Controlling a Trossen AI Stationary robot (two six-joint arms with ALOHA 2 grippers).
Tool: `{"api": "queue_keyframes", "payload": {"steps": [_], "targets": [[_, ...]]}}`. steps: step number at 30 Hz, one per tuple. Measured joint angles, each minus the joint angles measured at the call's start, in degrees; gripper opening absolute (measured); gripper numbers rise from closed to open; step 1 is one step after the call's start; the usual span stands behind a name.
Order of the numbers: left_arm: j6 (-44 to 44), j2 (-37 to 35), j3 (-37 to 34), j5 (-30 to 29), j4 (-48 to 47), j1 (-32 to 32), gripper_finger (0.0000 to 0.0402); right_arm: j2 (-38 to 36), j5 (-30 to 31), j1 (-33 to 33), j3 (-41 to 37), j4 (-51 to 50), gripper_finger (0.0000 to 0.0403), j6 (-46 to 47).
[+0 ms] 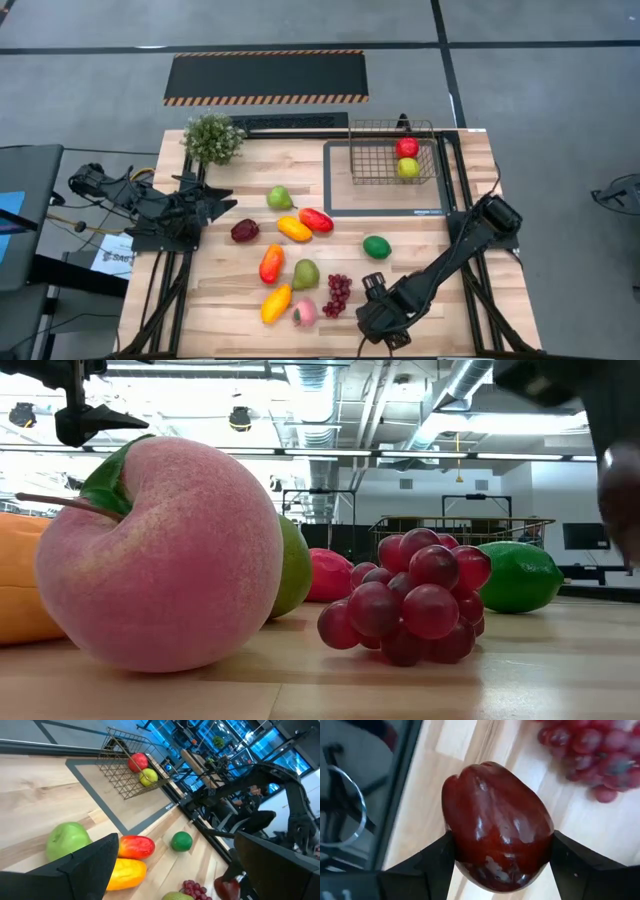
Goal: Build produce basket
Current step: Put the dark red apple into the gold wire basket
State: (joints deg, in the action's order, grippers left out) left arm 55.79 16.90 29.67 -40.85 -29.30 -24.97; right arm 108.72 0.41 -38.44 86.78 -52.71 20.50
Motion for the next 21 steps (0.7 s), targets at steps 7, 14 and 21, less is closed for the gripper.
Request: {"api": "queue_keyframes", "payload": {"steps": [7, 14, 21], "targets": [[0.3, 0.0, 0.0, 0.1, 0.0, 0.0, 0.0385, -8.9, 8.3, 5.4, 2.5, -5.2, 0.0272, 6.2], [0.4, 0.0, 0.0, 0.1, 0.0, 0.0, 0.0385, -20.9, 25.8, 18.3, 3.8, -11.9, 0.0279, 14.4], [0.7, 0.0, 0.0, 0.0, -0.7, 0.0, 0.0385, -28.6, 30.0, 38.5, 3.8, -13.0, 0.029, 10.6]]}}
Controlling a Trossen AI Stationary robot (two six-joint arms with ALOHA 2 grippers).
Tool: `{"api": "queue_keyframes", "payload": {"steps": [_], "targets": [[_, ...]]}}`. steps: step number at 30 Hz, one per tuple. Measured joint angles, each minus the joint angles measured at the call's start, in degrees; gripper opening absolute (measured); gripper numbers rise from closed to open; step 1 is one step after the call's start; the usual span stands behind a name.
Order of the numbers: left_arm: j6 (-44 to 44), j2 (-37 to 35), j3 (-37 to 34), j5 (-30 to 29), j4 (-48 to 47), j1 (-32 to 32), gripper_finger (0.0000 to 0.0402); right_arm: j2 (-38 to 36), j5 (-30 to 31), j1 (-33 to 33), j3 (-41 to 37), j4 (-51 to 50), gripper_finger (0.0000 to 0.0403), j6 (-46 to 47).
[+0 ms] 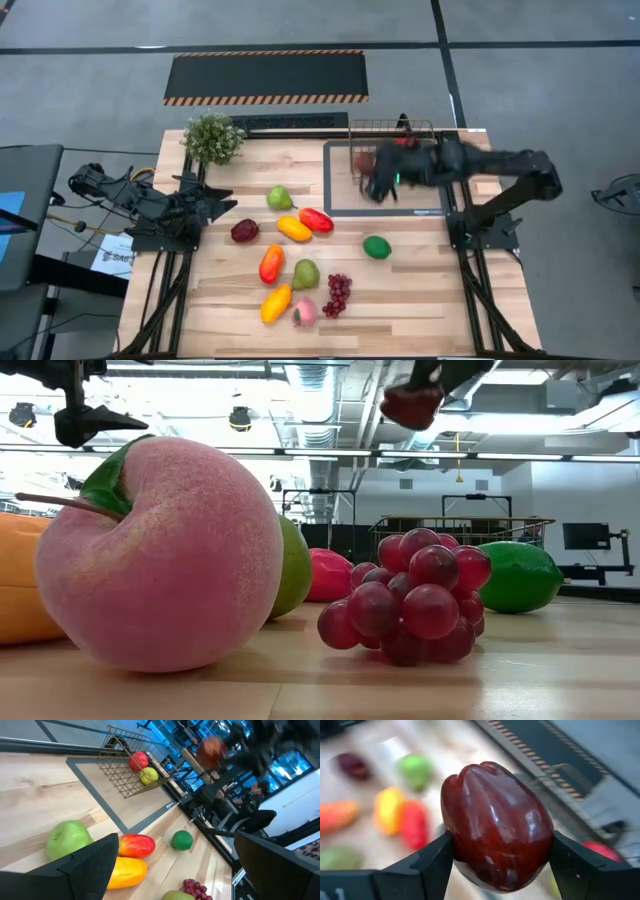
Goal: Build produce basket
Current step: Put the dark red apple into the gold wire basket
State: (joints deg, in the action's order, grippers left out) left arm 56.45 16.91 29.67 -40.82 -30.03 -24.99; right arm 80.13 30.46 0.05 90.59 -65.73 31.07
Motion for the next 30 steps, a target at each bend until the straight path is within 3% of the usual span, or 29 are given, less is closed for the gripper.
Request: {"api": "queue_keyframes", "payload": {"steps": [5, 13, 24, 30], "targets": [[0.3, 0.0, 0.0, 0.0, -1.7, 0.0, 0.0385, -0.2, -2.3, 13.3, 0.0, 0.3, 0.0291, -15.9], [1.3, 0.0, 0.0, -0.5, -3.0, 0.0, 0.0385, 6.4, -18.8, 28.2, 0.0, 0.4, 0.0292, -33.8], [4.1, 0.0, 0.0, -3.6, -6.8, 0.0, 0.0385, 14.2, -31.1, 37.3, -0.3, -1.5, 0.0292, -45.8], [5.5, 0.0, 0.0, -3.6, -8.3, 0.0, 0.0385, 12.3, -34.6, 40.5, -9.9, 1.6, 0.0292, -47.7]]}}
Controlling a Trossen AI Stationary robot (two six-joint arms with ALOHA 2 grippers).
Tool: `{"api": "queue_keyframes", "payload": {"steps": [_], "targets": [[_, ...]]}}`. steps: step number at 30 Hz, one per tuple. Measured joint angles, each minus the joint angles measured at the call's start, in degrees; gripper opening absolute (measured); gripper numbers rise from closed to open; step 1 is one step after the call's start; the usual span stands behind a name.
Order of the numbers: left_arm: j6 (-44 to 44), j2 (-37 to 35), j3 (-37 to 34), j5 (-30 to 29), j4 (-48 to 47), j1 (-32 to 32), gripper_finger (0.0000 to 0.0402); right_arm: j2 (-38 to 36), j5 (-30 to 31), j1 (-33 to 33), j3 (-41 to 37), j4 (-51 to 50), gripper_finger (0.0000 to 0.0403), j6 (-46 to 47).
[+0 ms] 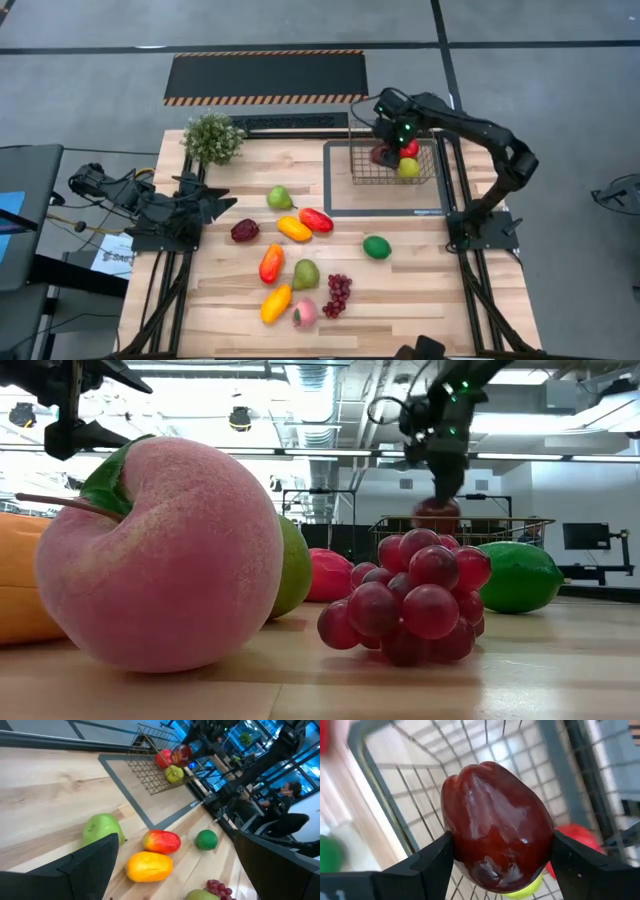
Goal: Build produce basket
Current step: Put the dark red apple into the gold wire basket
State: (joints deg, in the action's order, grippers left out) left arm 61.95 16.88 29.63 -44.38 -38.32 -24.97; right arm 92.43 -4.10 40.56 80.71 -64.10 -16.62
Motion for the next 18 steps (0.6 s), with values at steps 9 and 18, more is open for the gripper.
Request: {"api": "queue_keyframes", "payload": {"steps": [9, 18], "targets": [[0.5, 0.0, 0.0, -3.3, 0.0, 0.0, 0.0385, -2.5, -0.6, -0.4, -12.9, 12.1, 0.0292, -7.4], [1.9, 0.0, 0.0, -4.3, 0.0, 0.0, 0.0385, -2.0, -0.6, 1.8, -17.2, 14.2, 0.0292, -11.4]]}}
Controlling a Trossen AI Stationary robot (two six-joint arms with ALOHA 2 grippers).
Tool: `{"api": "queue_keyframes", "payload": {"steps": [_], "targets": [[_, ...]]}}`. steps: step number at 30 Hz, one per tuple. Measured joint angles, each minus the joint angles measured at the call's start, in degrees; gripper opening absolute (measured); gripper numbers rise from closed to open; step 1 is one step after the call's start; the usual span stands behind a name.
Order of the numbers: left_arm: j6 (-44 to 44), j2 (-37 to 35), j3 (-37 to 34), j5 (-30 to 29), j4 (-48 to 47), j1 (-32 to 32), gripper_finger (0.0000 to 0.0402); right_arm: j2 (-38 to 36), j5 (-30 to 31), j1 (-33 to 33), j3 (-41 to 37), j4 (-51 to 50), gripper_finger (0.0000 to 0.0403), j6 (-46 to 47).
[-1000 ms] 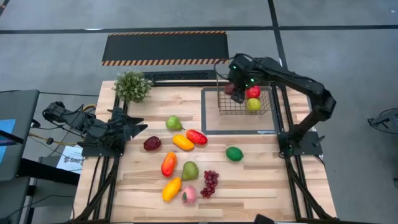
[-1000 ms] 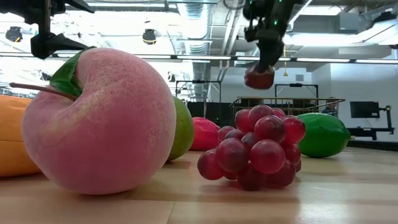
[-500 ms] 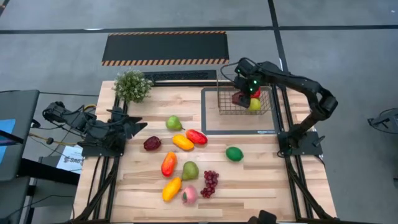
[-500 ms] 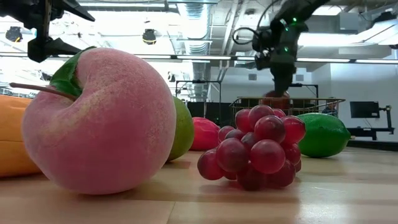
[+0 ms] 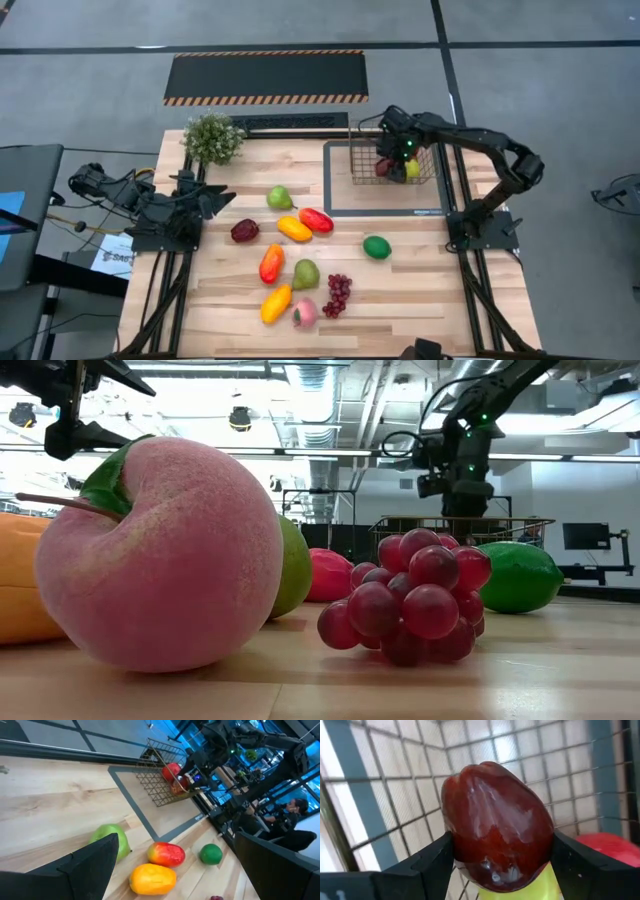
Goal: Build produce basket
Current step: Put the dark red apple into the gold wire basket
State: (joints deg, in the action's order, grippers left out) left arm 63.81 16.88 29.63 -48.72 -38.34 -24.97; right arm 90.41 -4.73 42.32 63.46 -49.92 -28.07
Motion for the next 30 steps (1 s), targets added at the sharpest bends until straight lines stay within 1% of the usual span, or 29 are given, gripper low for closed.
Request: {"api": "queue_keyframes", "payload": {"steps": [6, 12, 21, 26, 30], "targets": [[0.5, 0.0, 0.0, -1.1, 0.0, 0.0, 0.0385, 0.0, -0.1, 0.3, -3.6, 0.6, 0.0292, -0.6], [0.5, 0.0, 0.0, -1.7, 0.0, 0.0, 0.0385, 0.0, 0.9, 0.3, -4.1, 1.0, 0.0299, -0.5], [0.5, 0.0, 0.0, -1.6, 0.0, 0.0, 0.0385, 0.0, 2.2, 0.2, -4.1, 1.1, 0.0338, -0.9], [0.5, 0.0, 0.0, -1.6, 0.0, 0.0, 0.0385, 0.0, 4.3, 0.1, -3.9, -0.3, 0.0363, -0.5], [0.5, 0.0, 0.0, -1.6, 0.0, 0.0, 0.0385, 0.0, 5.0, 0.2, -2.4, -1.8, 0.0372, -0.5]]}}
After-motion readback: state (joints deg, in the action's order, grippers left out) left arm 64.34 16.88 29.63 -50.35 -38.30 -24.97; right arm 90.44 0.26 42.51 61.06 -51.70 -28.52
